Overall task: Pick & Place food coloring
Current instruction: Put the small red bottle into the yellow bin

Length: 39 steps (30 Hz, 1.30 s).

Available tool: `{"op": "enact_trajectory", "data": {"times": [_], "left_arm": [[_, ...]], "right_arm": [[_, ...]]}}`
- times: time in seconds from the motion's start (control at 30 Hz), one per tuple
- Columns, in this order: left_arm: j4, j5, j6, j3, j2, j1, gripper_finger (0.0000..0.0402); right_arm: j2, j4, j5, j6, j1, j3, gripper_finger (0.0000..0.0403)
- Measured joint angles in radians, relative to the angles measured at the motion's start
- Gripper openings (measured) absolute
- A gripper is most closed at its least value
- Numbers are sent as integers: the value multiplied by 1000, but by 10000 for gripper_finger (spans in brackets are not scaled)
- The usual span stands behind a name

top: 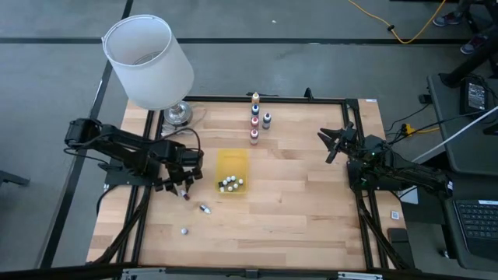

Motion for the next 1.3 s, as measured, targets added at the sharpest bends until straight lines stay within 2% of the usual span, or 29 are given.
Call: {"op": "enact_trajectory", "data": {"times": [0.23, 0.63, 0.83, 1.13, 1.3], "left_arm": [[99, -5, -34, -55, 0, 0, 170], [127, -22, -51, -83, -1, 0, 159], [134, -39, -70, -83, -1, 0, 130], [142, -56, -73, -84, -1, 0, 65], [133, -101, -73, -64, 0, -10, 53]], "right_arm": [[0, 0, 0, 1, 0, 0, 106], [0, 0, 0, 0, 0, 0, 106], [0, 0, 0, 0, 0, 0, 106], [0, 0, 0, 0, 0, 0, 106], [0, 0, 0, 0, 0, 0, 106]]}}
